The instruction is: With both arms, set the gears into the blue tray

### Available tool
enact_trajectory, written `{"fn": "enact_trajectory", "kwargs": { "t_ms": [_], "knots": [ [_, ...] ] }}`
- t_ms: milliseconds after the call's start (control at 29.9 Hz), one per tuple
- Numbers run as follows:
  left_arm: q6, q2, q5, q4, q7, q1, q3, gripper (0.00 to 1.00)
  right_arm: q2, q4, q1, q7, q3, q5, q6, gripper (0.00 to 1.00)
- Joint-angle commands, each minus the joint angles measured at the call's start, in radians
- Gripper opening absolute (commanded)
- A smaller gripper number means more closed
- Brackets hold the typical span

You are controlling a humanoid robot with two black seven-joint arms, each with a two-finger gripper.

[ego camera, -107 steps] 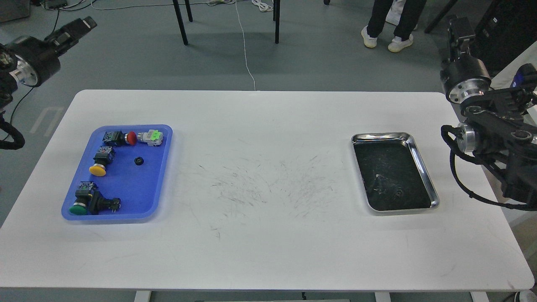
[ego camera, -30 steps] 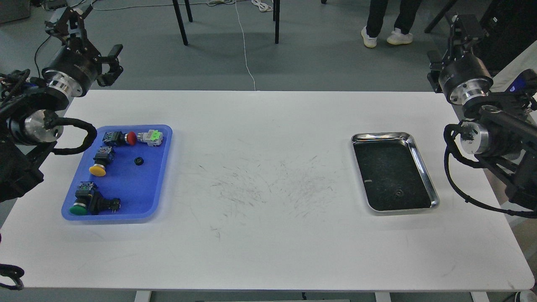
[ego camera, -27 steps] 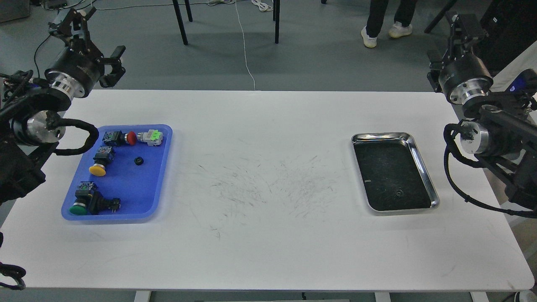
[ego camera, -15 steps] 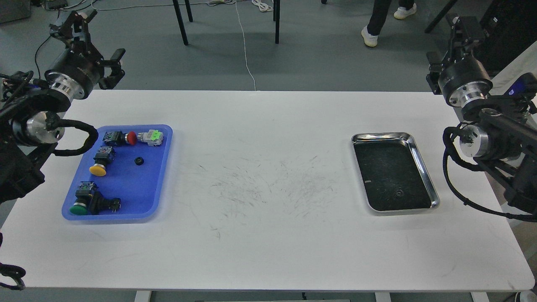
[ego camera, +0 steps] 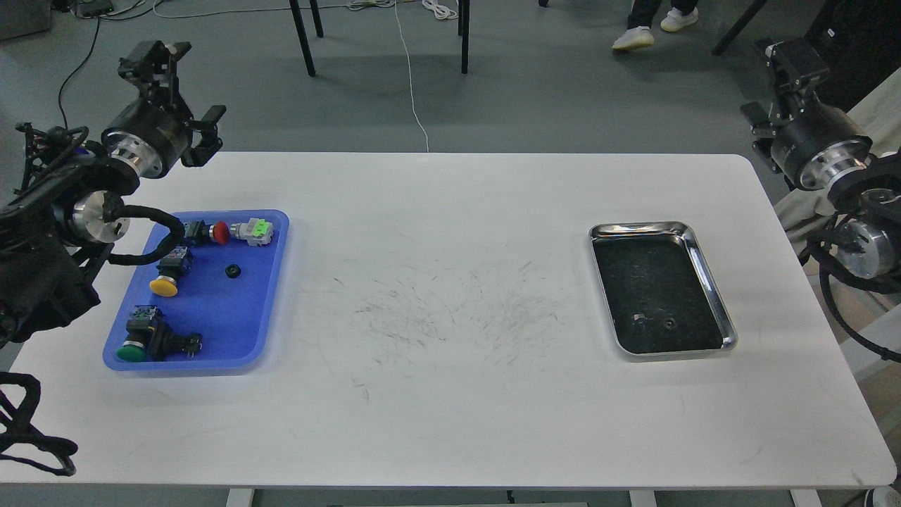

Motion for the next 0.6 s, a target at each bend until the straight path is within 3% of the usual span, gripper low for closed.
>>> {"fn": "enact_trajectory", "kwargs": {
  "t_ms": [0, 167, 568],
  "knots": [
    [0.037, -0.007, 0.002, -0.002, -0.002, 0.000, -0.004, 0.99, -0.058, 0.067, 0.139, -0.044, -0.191, -0.021, 0.044, 0.98],
    [0.053, 0.011, -0.001, -0.010, 0.018, -0.008, -0.002, 0.99, -0.080, 0.088, 0.290, -0.037, -0.365, -0.008, 0.045, 0.99],
    [0.068, 0.051, -0.004, -0.014, -0.019, 0.006, -0.030, 0.98, -0.089, 0.160, 0.201, -0.025, -0.218, -0.024, 0.036, 0.97]
  ]
}}
